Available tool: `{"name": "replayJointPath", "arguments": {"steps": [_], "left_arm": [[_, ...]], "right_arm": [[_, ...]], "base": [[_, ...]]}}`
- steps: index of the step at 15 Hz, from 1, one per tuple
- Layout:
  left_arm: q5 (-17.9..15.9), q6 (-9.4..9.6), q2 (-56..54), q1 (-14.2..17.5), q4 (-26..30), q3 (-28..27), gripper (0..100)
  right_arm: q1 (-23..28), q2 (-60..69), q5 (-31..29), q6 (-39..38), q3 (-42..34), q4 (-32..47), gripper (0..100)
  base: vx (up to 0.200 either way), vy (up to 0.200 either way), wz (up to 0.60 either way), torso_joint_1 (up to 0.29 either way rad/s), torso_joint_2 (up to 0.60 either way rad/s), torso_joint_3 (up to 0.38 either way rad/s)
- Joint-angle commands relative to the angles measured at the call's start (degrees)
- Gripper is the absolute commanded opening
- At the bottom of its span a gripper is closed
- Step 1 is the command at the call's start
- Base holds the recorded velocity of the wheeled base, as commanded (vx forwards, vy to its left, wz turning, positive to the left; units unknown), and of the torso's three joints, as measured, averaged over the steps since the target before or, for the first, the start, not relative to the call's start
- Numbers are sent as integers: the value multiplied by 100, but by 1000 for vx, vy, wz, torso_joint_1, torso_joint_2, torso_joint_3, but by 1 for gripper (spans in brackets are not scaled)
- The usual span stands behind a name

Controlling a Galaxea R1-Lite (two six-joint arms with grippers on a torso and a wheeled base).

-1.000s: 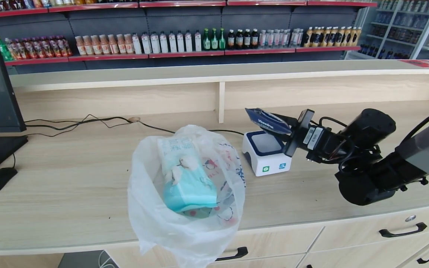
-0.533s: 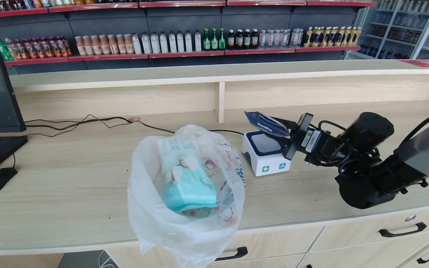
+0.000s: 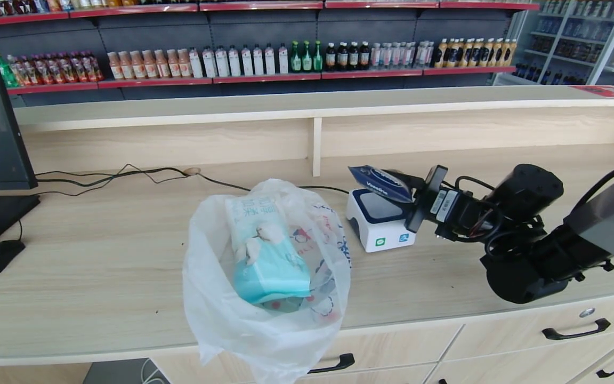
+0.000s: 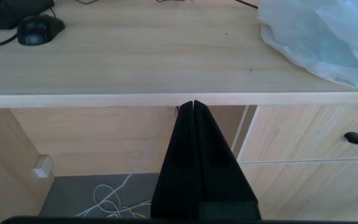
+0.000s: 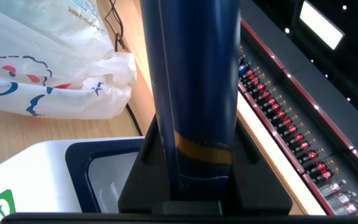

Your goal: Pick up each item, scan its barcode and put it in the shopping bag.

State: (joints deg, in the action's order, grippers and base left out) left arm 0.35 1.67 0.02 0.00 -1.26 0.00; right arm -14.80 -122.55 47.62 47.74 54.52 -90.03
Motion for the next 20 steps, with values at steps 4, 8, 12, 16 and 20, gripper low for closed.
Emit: {"name": "replayJointPath", "arguments": {"steps": [4,8,12,16,20], "left_arm": [[0,-35,-2,0,29,0,0],[0,-62,-2,0,38,0,0],[0,-70,-2,0,46,0,0],[9,-149,6,0,55,0,0],[9,-193,6,0,55,0,0]], "right_arm": [[-5,12,-51,-10,-2,3,0],[-5,232,-332,-283,-55,3,0],[-49,495,-1105,-810,-46,3,0],[-49,777,-2011,-1829,-55,3,0],[-164,1111,-2837,-2779,-477,3,0]], "base": [[0,0,0,0,0,0],[0,0,0,0,0,0],[0,0,0,0,0,0],[0,0,0,0,0,0],[0,0,0,0,0,0]]}}
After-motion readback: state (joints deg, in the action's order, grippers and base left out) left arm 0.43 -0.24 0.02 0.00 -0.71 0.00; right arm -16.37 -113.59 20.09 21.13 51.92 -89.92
